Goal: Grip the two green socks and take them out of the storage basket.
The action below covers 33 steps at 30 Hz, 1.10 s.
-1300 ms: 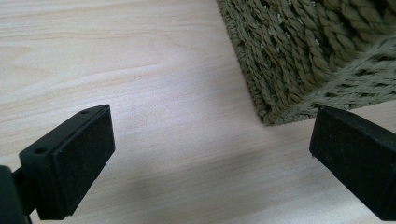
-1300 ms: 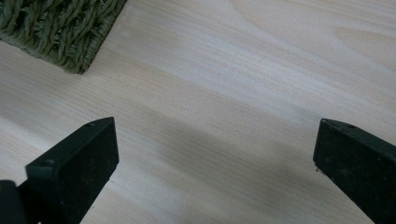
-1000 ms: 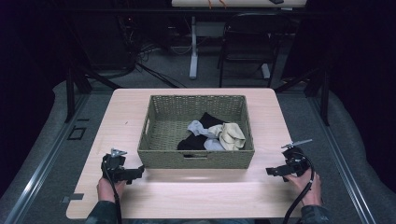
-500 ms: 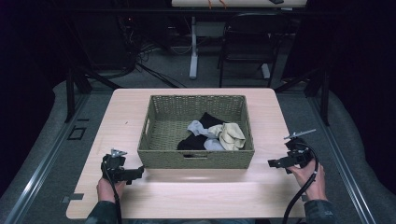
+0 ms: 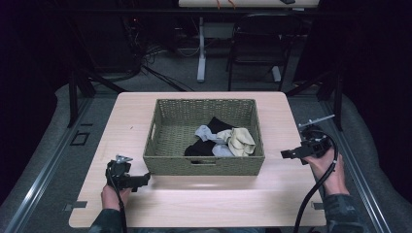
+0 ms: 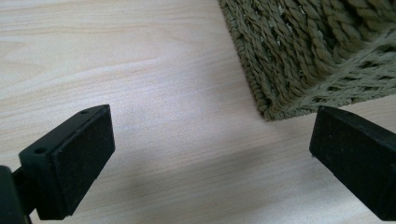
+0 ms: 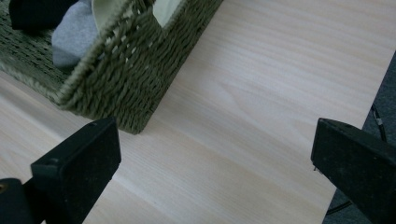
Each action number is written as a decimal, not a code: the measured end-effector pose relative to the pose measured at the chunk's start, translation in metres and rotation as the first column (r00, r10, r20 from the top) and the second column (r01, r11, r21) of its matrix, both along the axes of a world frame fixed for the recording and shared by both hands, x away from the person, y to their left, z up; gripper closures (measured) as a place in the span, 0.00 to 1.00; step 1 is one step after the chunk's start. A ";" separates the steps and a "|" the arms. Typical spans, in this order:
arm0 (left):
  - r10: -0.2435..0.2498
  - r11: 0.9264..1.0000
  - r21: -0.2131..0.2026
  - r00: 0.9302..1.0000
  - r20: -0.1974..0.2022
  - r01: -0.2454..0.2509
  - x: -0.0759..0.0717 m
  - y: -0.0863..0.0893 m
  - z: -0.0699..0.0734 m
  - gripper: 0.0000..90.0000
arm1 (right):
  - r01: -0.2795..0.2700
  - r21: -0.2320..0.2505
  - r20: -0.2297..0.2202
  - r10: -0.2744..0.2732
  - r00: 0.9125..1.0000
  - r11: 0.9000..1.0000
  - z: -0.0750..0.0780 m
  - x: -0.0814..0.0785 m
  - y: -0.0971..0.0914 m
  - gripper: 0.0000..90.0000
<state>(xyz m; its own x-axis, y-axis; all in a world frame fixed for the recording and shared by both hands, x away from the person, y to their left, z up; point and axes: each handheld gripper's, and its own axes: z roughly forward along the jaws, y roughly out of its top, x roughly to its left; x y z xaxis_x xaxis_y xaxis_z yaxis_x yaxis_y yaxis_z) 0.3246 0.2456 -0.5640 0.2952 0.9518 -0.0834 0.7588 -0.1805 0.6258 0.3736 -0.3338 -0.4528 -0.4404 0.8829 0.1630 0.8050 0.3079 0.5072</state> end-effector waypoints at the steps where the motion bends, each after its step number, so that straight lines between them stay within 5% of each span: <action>1: -0.001 1.000 0.000 1.000 0.000 0.001 0.000 0.000 0.000 0.00 | -0.004 0.000 0.000 0.004 1.000 1.000 0.002 0.002 0.001 0.01; 19: -0.003 1.000 -0.003 1.000 -0.003 0.003 0.000 0.000 0.000 0.00 | -0.076 -0.037 0.005 0.076 0.997 0.996 0.039 0.035 0.032 0.03; 33: -0.006 1.000 -0.008 1.000 -0.002 0.006 0.000 -0.001 0.001 0.00 | -0.200 -0.036 -0.018 0.199 0.980 0.979 0.049 0.065 0.098 0.04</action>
